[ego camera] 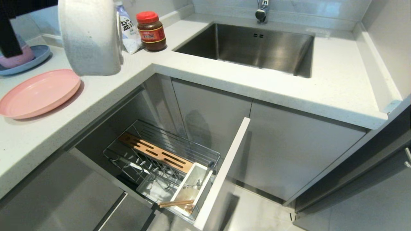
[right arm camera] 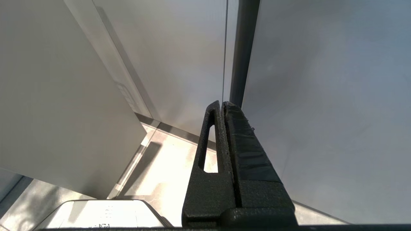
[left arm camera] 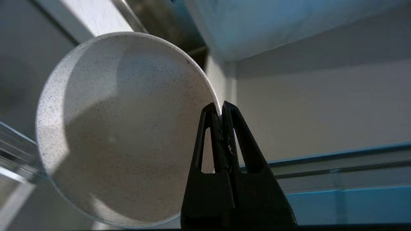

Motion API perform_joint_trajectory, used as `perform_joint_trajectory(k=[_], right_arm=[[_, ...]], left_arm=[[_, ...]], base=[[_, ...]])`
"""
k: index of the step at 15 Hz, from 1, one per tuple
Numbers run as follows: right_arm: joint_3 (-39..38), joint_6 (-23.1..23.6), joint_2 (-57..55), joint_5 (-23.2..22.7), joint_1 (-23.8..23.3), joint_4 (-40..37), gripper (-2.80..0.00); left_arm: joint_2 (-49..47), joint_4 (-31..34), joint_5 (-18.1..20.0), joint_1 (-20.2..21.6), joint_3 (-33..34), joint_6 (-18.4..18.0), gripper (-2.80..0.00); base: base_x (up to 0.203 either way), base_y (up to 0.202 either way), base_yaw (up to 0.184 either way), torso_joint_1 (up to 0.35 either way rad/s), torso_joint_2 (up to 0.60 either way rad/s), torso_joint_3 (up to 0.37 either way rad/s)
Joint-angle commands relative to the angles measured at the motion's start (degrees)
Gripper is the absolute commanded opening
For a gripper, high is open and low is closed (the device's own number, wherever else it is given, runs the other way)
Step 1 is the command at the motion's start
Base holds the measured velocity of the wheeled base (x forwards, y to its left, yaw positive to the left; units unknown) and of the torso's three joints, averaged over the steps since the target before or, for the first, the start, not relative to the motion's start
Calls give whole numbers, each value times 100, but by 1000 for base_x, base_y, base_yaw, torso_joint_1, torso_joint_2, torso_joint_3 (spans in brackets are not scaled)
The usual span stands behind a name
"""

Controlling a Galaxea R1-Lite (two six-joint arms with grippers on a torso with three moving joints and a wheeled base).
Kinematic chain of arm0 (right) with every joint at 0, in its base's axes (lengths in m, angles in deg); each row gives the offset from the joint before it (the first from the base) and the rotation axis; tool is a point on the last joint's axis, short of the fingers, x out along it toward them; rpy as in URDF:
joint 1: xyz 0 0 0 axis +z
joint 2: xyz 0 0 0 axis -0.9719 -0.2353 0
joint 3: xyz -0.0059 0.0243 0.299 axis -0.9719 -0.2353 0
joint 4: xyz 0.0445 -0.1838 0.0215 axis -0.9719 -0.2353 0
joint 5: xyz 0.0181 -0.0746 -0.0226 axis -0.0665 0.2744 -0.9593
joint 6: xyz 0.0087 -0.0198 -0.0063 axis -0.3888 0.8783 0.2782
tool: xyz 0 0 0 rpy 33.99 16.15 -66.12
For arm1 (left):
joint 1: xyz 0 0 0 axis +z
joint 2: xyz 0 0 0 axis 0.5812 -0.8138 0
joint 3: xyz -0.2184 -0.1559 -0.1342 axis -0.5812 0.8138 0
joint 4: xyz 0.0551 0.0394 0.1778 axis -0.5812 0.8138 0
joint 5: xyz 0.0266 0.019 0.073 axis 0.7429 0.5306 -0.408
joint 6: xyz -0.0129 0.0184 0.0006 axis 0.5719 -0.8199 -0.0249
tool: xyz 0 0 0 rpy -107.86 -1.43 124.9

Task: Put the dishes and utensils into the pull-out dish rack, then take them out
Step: Pick up the bowl and place it in the cupboard

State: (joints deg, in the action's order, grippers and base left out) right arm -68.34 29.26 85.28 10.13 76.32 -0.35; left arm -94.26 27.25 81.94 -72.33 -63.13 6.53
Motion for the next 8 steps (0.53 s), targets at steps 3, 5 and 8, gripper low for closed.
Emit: perform_joint_trajectory(k=[3, 5, 8], right_arm=[[-9, 0, 13, 0, -1, 3, -280], [-9, 0, 13, 0, -1, 3, -280], [-8, 0, 20, 0, -1, 3, -280]], left_arm=[[351, -627, -433, 242, 1295, 2439, -280], [299, -698, -375, 387, 1716, 3147, -280], [-35, -1665, -344, 782, 2244, 3710, -280]], base=[[0, 0, 0, 0, 0, 0], [0, 0, 0, 0, 0, 0], [0, 0, 0, 0, 0, 0]])
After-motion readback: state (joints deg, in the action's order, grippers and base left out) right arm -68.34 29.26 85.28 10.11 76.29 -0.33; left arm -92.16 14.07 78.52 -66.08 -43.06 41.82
